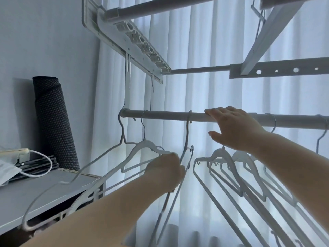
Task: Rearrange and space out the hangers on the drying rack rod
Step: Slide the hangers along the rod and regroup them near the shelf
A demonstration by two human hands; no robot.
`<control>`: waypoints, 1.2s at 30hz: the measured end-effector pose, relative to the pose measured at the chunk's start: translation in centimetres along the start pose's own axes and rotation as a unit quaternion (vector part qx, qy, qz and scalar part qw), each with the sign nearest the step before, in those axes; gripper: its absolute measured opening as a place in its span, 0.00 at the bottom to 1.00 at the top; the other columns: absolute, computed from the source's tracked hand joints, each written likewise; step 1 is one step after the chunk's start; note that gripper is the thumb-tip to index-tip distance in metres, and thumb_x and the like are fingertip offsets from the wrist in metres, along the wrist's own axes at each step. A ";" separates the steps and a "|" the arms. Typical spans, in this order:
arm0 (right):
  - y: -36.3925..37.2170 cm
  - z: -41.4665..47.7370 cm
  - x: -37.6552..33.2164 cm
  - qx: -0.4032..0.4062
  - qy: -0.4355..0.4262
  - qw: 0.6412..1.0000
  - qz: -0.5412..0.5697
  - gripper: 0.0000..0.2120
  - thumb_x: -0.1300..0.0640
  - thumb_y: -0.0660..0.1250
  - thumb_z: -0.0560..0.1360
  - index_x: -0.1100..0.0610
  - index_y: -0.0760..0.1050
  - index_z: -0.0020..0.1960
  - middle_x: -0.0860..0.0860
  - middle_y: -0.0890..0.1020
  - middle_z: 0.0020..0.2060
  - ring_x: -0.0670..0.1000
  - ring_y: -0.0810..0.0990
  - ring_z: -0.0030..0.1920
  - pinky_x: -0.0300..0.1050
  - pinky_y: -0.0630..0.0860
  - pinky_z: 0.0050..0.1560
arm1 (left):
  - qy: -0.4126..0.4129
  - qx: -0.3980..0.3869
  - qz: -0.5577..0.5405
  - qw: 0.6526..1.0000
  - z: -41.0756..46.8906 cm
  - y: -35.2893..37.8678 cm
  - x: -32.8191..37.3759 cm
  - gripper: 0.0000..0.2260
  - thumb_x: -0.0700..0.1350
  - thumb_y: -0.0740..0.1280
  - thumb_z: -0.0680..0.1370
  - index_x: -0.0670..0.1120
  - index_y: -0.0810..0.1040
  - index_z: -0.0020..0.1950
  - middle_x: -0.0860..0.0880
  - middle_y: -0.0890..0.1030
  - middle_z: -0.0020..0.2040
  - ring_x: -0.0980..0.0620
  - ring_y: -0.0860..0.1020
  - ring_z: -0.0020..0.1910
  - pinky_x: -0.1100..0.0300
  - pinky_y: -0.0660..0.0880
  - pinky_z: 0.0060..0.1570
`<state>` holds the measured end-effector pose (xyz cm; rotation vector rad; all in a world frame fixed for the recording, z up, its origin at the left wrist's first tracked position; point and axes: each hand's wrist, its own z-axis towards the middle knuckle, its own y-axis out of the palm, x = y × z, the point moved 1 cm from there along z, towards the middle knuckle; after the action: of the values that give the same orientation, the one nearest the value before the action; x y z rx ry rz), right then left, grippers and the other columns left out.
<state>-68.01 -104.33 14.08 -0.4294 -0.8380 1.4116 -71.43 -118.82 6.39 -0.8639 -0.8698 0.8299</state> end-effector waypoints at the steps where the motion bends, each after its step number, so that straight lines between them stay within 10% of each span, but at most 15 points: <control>1: 0.1 0.0 0.0 -0.001 0.001 1.000 -0.001 0.25 0.50 0.58 0.78 0.52 0.57 0.72 0.49 0.69 0.68 0.53 0.65 0.68 0.46 0.61 0.68 | -0.007 0.013 0.014 1.000 0.1 -0.1 -0.4 0.13 0.45 0.54 0.80 0.40 0.75 0.48 0.40 0.81 0.46 0.41 0.80 0.49 0.55 0.74 0.48; 10: 0.2 0.6 -0.8 -0.003 0.018 1.000 -0.002 0.24 0.51 0.58 0.77 0.53 0.58 0.71 0.49 0.70 0.67 0.52 0.65 0.68 0.44 0.61 0.67 | -0.051 0.052 0.047 0.996 0.4 -0.8 -4.0 0.15 0.46 0.53 0.80 0.39 0.75 0.55 0.41 0.79 0.54 0.42 0.78 0.54 0.54 0.73 0.50; 22: 0.3 0.7 -1.2 -0.008 0.010 1.000 -0.006 0.26 0.50 0.58 0.78 0.53 0.55 0.73 0.49 0.66 0.70 0.52 0.63 0.70 0.44 0.59 0.69 | -0.055 0.046 -0.032 0.997 -0.1 -1.1 -4.9 0.17 0.51 0.55 0.79 0.41 0.76 0.55 0.50 0.74 0.30 0.48 0.78 0.38 0.58 0.75 0.45; 28: -0.4 0.0 -0.1 0.003 0.011 1.000 0.005 0.30 0.46 0.56 0.78 0.53 0.49 0.75 0.49 0.61 0.74 0.51 0.60 0.73 0.45 0.49 0.74 | -0.031 0.117 -0.062 0.991 -0.8 -3.3 -3.7 0.22 0.58 0.59 0.76 0.48 0.67 0.67 0.48 0.78 0.56 0.48 0.76 0.56 0.56 0.71 0.55; 33: -1.8 -1.0 2.4 0.057 0.049 0.997 0.001 0.22 0.53 0.52 0.79 0.54 0.60 0.72 0.51 0.68 0.70 0.51 0.60 0.73 0.45 0.48 0.73 | 0.069 0.238 -0.124 0.961 -2.5 -4.3 -0.4 0.10 0.54 0.61 0.76 0.51 0.73 0.53 0.57 0.72 0.36 0.53 0.72 0.42 0.62 0.66 0.43; 36: -2.0 -1.9 3.7 0.035 0.075 0.997 -0.005 0.19 0.56 0.54 0.78 0.54 0.65 0.69 0.52 0.73 0.66 0.52 0.64 0.70 0.46 0.54 0.70 | 0.109 0.171 -0.117 0.972 -3.0 -3.6 2.7 0.10 0.56 0.60 0.76 0.52 0.75 0.47 0.57 0.75 0.39 0.53 0.75 0.46 0.61 0.69 0.45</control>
<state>-65.43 -100.65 15.21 -0.4698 -0.6666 1.3782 -66.82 -118.77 9.25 -0.5257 -0.5978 0.6394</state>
